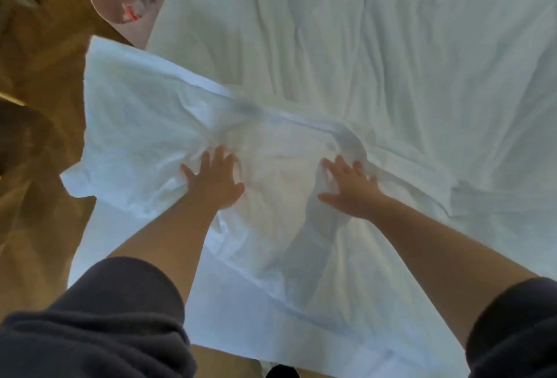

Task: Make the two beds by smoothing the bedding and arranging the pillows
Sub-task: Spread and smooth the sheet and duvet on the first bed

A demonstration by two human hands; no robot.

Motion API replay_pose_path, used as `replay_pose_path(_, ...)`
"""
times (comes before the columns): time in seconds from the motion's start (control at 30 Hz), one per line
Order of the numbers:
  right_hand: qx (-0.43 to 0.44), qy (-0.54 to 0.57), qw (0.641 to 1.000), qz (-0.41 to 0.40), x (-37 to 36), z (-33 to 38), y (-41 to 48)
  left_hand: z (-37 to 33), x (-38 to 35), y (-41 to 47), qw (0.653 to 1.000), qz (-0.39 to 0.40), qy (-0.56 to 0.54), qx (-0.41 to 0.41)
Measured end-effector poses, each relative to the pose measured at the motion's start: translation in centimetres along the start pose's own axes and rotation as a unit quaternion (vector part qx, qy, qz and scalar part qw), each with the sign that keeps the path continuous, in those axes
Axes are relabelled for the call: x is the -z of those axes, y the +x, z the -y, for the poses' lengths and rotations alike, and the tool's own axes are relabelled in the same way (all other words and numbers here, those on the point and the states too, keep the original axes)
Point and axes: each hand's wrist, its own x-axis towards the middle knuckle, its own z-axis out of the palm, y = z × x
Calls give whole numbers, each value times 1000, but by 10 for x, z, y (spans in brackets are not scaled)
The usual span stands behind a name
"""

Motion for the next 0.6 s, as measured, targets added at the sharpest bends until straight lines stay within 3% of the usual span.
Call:
replay_pose_path(0.07, 0, -45, 999, 28, -18, 3, 2, 14, -11, 5, 997, -62, 26, -37)
replay_pose_path(0.17, 7, -24, 999, 22, -24, 27, 0, 33, -12, 4, 986, -161, -8, -49)
replay_pose_path(0.27, 58, -29, 997, 33, -35, 67, -11, 60, -17, -18, 952, -279, -88, 93)
replay_pose_path(0.33, 91, -48, 993, 50, -50, 91, -24, 81, -27, -38, 918, -264, -156, 250)
replay_pose_path(0.4, 106, -85, 989, 61, -73, 109, -37, 98, -43, -50, 842, -172, -305, 410)
replay_pose_path(0.43, 108, -110, 986, 63, -84, 115, -42, 102, -49, -51, 774, -117, -422, 457)
replay_pose_path(0.5, 90, -161, 981, 63, -103, 121, -43, 101, -52, -40, 621, -50, -650, 436)
replay_pose_path(0.53, 75, -175, 980, 53, -107, 122, -40, 97, -50, -31, 579, -48, -711, 397)
replay_pose_path(0.6, 57, -160, 985, -11, -107, 121, -32, 88, -46, -11, 580, -101, -735, 336)
